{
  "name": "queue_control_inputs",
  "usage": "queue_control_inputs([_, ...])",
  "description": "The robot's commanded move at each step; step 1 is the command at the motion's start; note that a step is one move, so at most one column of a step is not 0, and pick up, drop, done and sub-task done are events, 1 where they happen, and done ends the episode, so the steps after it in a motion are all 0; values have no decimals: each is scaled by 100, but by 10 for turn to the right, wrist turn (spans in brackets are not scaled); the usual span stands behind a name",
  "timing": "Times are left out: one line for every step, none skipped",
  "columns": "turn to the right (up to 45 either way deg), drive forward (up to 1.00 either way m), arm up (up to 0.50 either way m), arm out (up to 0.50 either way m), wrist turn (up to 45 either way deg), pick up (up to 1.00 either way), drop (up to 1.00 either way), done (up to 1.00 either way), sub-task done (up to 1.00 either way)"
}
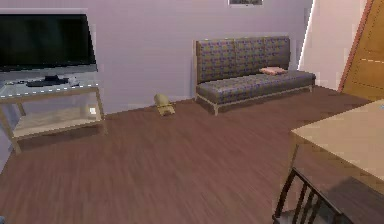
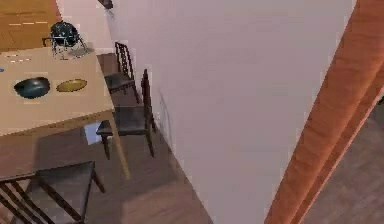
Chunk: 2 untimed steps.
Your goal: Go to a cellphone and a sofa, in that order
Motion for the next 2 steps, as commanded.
queue_control_inputs([0, 100, 0, 0, 0, 0, 0, 0, 0])
queue_control_inputs([-30, 0, 0, 0, 0, 0, 0, 0, 0])
